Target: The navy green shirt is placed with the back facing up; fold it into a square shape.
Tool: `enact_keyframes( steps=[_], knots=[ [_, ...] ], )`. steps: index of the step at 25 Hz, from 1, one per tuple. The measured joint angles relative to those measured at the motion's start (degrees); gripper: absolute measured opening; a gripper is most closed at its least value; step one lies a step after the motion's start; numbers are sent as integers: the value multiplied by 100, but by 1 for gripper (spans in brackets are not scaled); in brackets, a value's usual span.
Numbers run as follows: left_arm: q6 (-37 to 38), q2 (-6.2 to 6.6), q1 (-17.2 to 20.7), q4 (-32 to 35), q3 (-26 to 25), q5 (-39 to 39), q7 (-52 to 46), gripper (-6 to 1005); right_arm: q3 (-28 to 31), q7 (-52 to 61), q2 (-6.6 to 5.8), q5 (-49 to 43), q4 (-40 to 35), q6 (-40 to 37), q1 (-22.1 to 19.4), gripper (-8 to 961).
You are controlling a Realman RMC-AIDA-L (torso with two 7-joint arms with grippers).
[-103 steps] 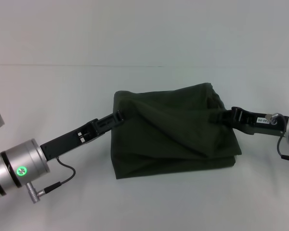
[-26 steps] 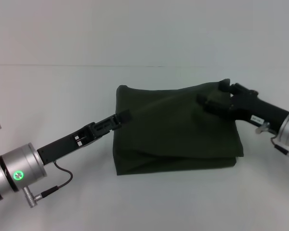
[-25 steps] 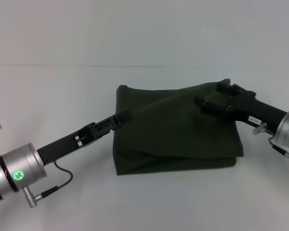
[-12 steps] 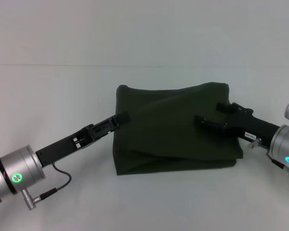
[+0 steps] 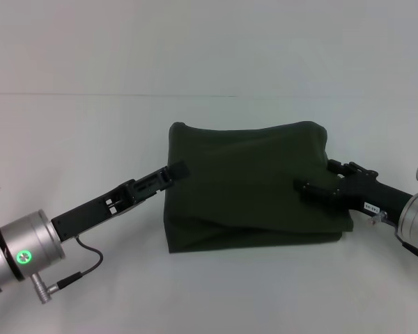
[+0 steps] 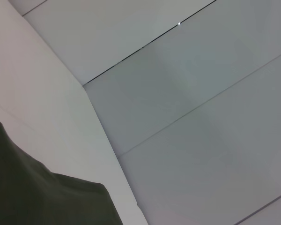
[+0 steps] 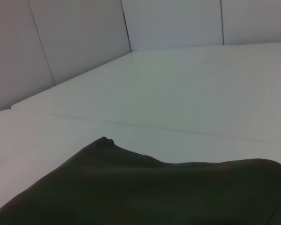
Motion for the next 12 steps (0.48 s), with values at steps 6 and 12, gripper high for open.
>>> enact_keyframes(
  steps=[6,12],
  knots=[
    [63,-3,16,0,10,0,4,887,84,-41,-13,31,-88,-238,-153,945],
    [66,-15,31,0,25,0,7,888,431,-312,-24,50,-318,-1324,-570,945]
  ],
)
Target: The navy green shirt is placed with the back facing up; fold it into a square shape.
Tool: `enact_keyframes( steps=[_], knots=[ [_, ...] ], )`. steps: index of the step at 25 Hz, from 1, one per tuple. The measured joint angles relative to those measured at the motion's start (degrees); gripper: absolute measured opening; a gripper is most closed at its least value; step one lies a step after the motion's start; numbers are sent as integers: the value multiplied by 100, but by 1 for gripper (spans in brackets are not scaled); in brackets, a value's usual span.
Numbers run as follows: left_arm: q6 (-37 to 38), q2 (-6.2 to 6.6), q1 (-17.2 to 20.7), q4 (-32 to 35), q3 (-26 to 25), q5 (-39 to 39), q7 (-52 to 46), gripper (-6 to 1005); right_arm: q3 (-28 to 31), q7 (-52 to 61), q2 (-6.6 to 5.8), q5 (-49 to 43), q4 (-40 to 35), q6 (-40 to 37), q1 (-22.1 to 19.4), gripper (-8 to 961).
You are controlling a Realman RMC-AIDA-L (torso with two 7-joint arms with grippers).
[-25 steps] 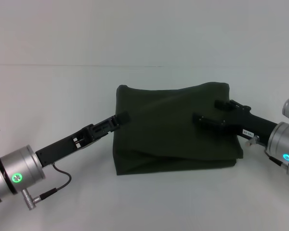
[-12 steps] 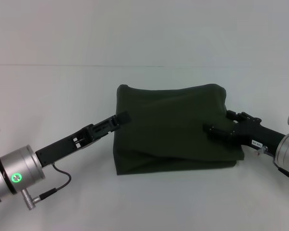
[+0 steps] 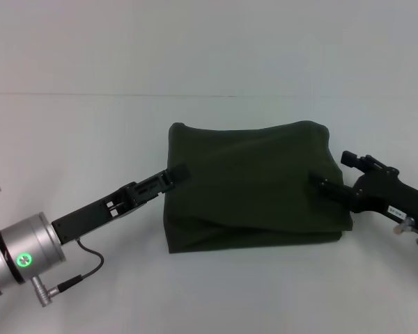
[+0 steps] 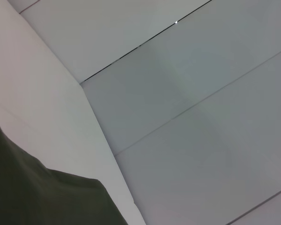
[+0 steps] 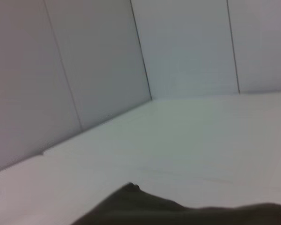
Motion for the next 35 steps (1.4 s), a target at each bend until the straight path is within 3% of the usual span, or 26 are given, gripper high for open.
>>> enact_keyframes(
  steps=[4,10,18,35],
  knots=[
    [0,-1,3,0,2,0,6,888,-12,-538,14,-55,91,-536,-111,945],
    [0,-1,5,0,9,0,12,887,-101,-1406,49,-69,557,-573,93,945],
    [-1,-15,40,0,9,7,13,888,-129,-1416,51,-76,731,-138,263,945],
    [-9,-13,33,9,8,42,13,887,-132,-1420,33,-121,916,175,71,945]
  ],
)
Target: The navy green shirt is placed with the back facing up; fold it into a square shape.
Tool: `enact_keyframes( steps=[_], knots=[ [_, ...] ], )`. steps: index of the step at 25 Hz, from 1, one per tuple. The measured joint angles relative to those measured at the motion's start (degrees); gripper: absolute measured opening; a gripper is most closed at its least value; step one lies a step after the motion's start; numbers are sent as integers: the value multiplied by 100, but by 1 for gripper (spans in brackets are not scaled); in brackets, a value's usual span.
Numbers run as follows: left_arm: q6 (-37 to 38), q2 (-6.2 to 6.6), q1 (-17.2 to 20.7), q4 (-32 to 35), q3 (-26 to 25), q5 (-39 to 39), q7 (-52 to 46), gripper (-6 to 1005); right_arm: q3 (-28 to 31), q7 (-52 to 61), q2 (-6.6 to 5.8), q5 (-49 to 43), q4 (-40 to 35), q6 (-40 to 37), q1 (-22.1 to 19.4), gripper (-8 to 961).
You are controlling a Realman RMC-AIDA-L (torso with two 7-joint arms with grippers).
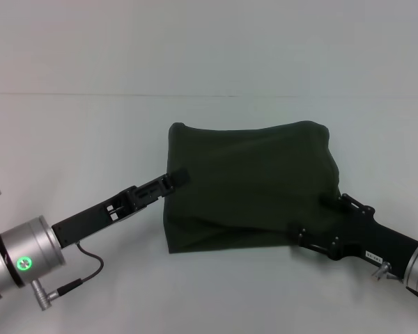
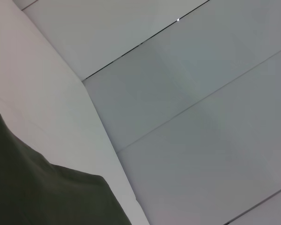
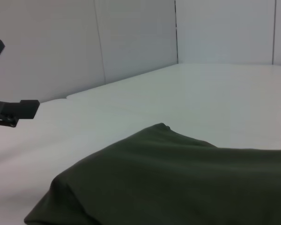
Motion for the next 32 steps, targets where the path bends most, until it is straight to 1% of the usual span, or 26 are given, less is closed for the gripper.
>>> enact_keyframes(
  steps=[8,13,17,20,22,24,27,29,32],
  knots=[
    [-18,9,7,59,0,-27,0,887,0,8,0,0,94,82,-84,945],
    [-39,17,-2,62,-2,-36,-6,887,2,-4,-4,1,135,0,-148,945],
    [-60,36,-30,79,-6,-39,-48,888,52,-32,-18,28,79,-362,-268,945],
    [-270,64,-80,215,58,-16,-498,888,110,-11,-36,41,-95,-874,-459,945],
    [-583,116,-158,369,308,13,-1135,888,122,2,-47,27,-220,-1198,-610,945],
    [-790,166,-235,528,675,17,-1650,888,91,-24,-53,1,-341,-1466,-776,945],
    [-1131,266,-403,882,1462,93,-2538,887,62,-51,-55,-115,-486,-1808,-984,945],
    [-1415,327,-557,1068,1916,325,-3024,887,61,-56,-54,-263,-556,-1951,-1079,945],
    [-1694,418,-815,1120,2211,663,-3367,887,72,-57,-52,-486,-589,-2025,-1129,945]
  ],
)
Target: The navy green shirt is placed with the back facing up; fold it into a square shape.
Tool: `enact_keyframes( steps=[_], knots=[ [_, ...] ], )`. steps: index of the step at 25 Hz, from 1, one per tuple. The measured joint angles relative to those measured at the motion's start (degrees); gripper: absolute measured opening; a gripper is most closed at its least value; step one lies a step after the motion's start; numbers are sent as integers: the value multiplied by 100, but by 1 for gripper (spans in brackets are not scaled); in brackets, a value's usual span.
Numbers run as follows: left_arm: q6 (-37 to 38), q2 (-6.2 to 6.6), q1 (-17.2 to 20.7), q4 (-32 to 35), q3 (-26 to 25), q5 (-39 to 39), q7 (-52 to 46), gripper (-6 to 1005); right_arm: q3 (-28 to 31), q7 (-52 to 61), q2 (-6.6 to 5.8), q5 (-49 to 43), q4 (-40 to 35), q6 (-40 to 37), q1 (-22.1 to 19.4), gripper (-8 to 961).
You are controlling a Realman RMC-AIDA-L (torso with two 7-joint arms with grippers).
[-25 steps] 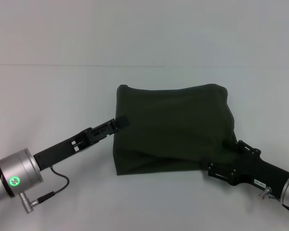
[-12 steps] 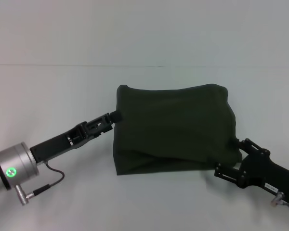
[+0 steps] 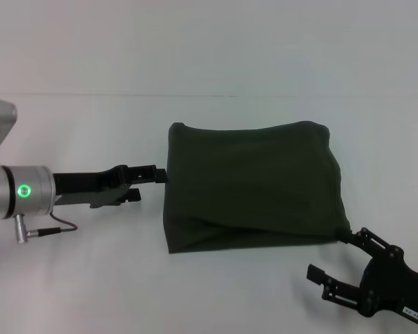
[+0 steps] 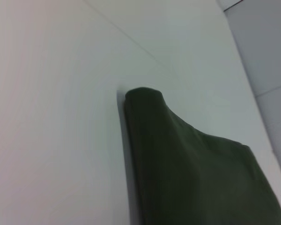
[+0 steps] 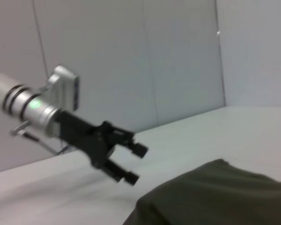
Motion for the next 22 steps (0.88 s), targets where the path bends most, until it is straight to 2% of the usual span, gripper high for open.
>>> enact_keyframes(
  steps=[3,9,16,19,22],
  knots=[
    [-180,42,-200,-62,156,98,-133,887,16,-1,0,-128,-2,8,-10,945],
    [-583,-9,-351,-225,408,57,-191,888,-4,-2,-1,-144,-16,8,-16,945],
    [-941,-181,-508,-318,509,48,-154,887,-9,34,-9,-202,-50,43,18,945],
    [-1127,-256,-573,-320,780,48,-158,887,-10,39,-9,-205,-56,43,30,945],
    [-1192,-282,-597,-320,847,48,-160,887,-11,45,-9,-207,-57,43,37,945]
  ],
)
